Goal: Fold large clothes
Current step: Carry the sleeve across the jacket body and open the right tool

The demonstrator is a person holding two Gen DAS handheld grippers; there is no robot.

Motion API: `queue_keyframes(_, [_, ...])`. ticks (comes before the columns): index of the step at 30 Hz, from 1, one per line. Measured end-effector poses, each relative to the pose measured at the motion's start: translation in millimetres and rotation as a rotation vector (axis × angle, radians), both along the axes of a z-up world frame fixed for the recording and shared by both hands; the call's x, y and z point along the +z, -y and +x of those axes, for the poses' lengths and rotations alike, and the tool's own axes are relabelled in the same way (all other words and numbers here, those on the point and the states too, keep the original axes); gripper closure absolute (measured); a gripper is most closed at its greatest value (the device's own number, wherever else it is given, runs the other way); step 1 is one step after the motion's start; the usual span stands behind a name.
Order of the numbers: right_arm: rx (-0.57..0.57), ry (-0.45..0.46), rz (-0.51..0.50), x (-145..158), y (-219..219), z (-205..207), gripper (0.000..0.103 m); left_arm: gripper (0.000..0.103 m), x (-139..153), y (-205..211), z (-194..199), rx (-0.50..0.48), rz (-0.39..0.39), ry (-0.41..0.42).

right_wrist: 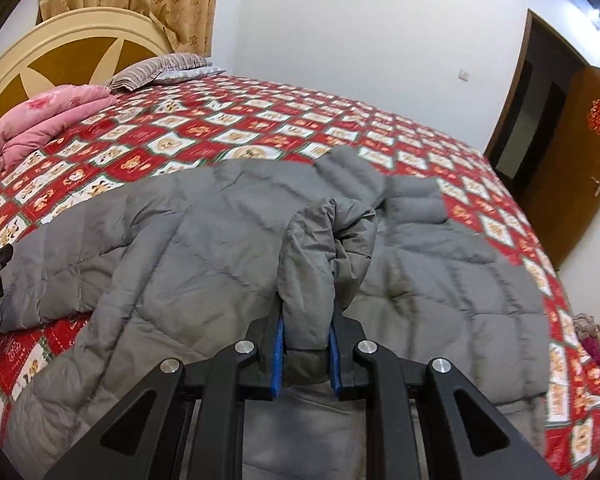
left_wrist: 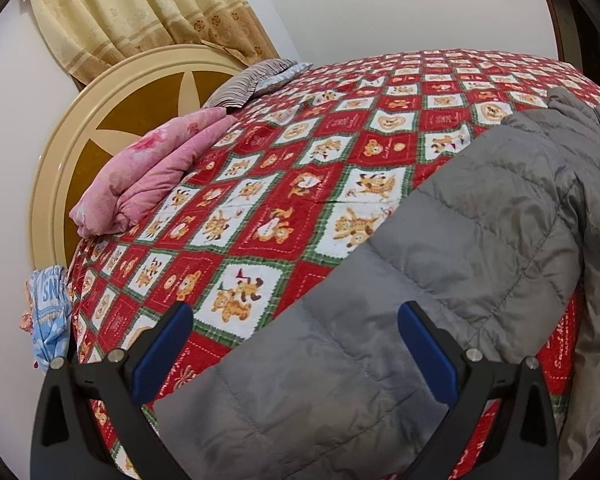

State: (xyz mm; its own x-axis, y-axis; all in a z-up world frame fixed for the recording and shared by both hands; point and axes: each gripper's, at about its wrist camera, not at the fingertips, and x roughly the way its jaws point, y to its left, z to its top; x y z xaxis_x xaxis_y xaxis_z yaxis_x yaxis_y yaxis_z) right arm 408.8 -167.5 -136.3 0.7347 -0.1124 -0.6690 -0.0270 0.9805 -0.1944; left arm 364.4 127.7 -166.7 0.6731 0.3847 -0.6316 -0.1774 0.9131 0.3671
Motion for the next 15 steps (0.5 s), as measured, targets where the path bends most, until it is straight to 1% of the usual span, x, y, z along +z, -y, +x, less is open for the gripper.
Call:
queue_keyframes(2, [0.011, -0.023, 0.018, -7.0, -6.1, 5.4, 0.085, 0.000, 1.2, 5.8, 1.2, -0.007, -0.001, 0.001])
queue_keyframes(4, [0.028, -0.041, 0.050, -10.8, -7.5, 7.2, 0.072, 0.000, 4.1, 11.4, 1.9, -0.016, -0.005, 0.003])
queue_keyframes(5, [0.048, -0.057, 0.077, -12.5, -9.0, 6.8, 0.053, 0.000, 5.7, 14.3, 2.1, -0.020, -0.005, 0.006])
queue_keyframes(6, [0.077, -0.069, 0.113, -13.7, -12.2, 5.1, 0.036, 0.000, 7.9, 17.4, 2.1, -0.025, -0.005, 0.011])
queue_keyframes(7, [0.102, -0.068, 0.136, -13.2, -15.3, 1.2, 0.033, 0.000, 10.5, 20.2, 2.2, -0.031, -0.006, 0.015])
queue_keyframes(9, [0.172, -0.057, 0.167, -7.4, -22.5, -13.1, 0.033, 0.000, 17.1, 27.1, 3.2, -0.040, -0.006, 0.026])
queue_keyframes(11, [0.206, -0.046, 0.199, 1.1, -20.0, -28.3, 0.033, 0.000, 24.7, 32.5, 3.6, -0.045, -0.009, 0.038])
queue_keyframes(14, [0.219, -0.015, 0.276, 18.7, 3.3, -49.1, 0.033, 0.000, 38.4, 46.1, 2.4, -0.073, -0.023, 0.064])
queue_keyframes(15, [0.199, 0.009, 0.305, 27.3, 20.4, -57.6, 0.033, 0.000, 42.5, 53.8, 1.9, -0.086, -0.022, 0.073])
